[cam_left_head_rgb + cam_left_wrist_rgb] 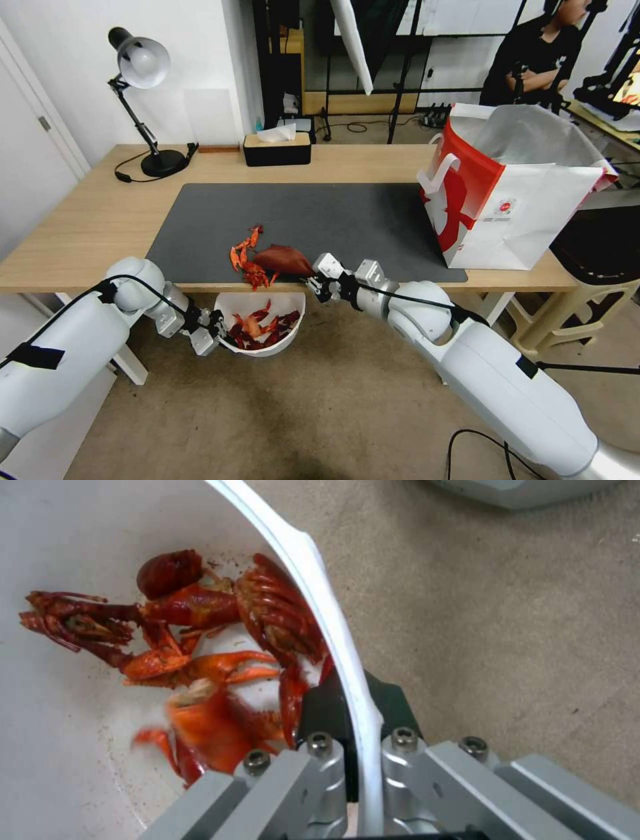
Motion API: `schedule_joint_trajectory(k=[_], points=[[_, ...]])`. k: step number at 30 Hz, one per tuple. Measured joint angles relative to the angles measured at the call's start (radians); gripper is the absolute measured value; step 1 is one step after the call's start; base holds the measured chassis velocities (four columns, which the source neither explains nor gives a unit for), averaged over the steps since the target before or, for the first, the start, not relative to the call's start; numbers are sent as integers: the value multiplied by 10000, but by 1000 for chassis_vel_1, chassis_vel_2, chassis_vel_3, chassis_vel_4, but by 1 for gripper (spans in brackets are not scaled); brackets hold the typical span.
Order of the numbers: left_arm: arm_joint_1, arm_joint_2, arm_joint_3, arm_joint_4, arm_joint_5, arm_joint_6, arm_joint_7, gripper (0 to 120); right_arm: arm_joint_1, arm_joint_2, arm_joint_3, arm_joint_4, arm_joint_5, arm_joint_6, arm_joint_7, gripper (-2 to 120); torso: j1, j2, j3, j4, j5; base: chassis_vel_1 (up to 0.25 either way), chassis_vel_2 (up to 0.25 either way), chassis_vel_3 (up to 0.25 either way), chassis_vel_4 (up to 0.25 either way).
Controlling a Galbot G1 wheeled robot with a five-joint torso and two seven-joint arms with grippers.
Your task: Sweep shrimp from table into container with towel, then put container into takeout bag.
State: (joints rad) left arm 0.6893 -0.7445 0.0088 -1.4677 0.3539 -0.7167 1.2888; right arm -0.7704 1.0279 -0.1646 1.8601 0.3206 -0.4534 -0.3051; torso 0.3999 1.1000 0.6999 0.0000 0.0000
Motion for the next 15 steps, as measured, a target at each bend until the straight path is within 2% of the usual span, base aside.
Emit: schedule_joint_trajectory(k=[15], points=[[59, -27, 7, -44, 21, -4, -2, 0, -1063, -281, 351, 927, -260, 170, -114, 4, -1, 0, 0, 0, 0, 0, 0, 0, 0]])
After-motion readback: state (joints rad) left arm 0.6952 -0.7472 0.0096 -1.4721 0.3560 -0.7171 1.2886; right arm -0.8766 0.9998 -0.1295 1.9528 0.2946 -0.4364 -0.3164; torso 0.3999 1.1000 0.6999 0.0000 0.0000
